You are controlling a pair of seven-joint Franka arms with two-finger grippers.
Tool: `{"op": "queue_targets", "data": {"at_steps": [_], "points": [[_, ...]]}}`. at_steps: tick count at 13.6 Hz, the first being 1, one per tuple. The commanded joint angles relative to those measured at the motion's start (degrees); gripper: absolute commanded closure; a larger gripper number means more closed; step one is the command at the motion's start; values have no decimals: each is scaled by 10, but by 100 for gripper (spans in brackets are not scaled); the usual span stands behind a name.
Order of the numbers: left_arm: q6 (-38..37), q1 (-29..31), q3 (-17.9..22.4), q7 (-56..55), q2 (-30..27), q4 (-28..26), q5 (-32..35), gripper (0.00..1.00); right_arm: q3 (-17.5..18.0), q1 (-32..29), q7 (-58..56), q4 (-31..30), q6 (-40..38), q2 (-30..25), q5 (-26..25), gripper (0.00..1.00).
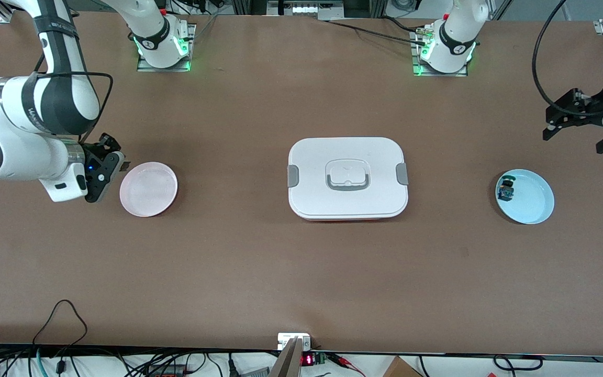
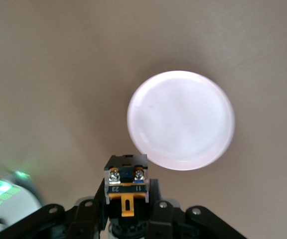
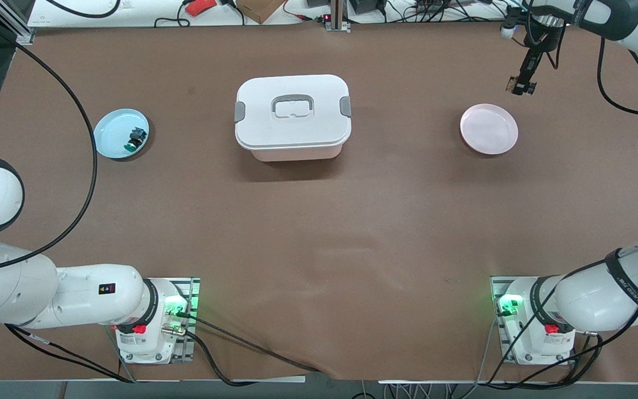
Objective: Transfer orange switch to right arm and place
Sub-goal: 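Carry the switch with the right gripper over the pink dish, then lower the switch into the pink dish and open the right gripper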
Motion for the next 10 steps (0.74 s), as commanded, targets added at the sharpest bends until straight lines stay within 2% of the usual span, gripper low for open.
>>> {"op": "queue_targets", "data": {"at_steps": [1,5,10], "points": [[10,-11,6,-113,-34,-63,11,0,3,-4,-65,-65,79,-20,-22,98],[52,-6,7,-192,-61,-141,7,0,4,-11,-132,-132,201,-14,-24,98],[58,-5,23,-185,-64,-141,7,0,5,-10,-154,-196,313,-8,-21,98]]}}
